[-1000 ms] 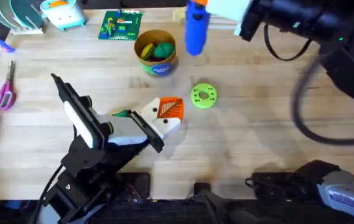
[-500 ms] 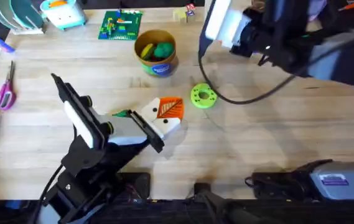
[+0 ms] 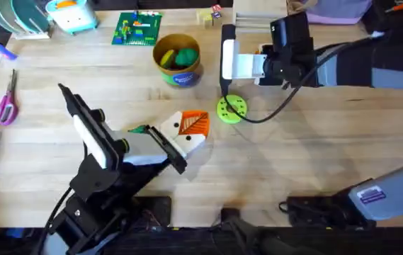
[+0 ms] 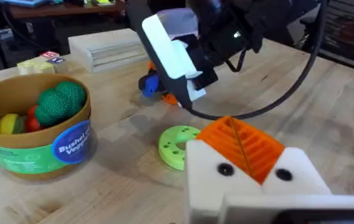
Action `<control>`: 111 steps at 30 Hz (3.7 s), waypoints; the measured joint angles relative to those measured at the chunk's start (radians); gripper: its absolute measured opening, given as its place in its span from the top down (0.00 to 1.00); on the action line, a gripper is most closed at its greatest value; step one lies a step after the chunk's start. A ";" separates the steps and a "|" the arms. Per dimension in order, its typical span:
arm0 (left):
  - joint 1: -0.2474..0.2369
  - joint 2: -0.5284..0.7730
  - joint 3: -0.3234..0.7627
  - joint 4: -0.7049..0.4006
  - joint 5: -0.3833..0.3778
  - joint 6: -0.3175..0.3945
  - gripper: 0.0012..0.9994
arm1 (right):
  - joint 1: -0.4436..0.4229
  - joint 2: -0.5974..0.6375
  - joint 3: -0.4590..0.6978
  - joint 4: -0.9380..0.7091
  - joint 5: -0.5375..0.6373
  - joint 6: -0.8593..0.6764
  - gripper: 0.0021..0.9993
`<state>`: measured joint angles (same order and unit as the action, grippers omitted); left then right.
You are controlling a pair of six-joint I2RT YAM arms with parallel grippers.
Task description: Pick up the gripper from the table and insert it into the empty holder that is missing its gripper. Then pick up a screw, insert it into the mounting hole, and use the screwdriver to tighten it. Finally, clean up the table by picking up the vegetable and placing it into the bucket.
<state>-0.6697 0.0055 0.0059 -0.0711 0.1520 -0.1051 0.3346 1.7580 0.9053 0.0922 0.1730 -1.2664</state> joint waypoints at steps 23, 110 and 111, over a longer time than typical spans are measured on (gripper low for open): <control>0.000 0.000 0.000 0.000 0.000 0.000 0.02 | 0.062 -0.323 0.028 -0.071 0.028 0.543 0.01; 0.630 1.233 0.650 -0.792 -0.335 0.621 0.01 | 0.063 -0.505 0.028 -0.212 0.020 0.931 0.00; 0.630 1.238 0.653 -0.791 -0.334 0.626 0.01 | 0.063 -0.505 0.028 -0.214 0.020 0.931 0.01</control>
<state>-0.0394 1.2432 0.6590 -0.8619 -0.1815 0.5207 0.3973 1.2530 0.9337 -0.1223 0.1932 -0.3351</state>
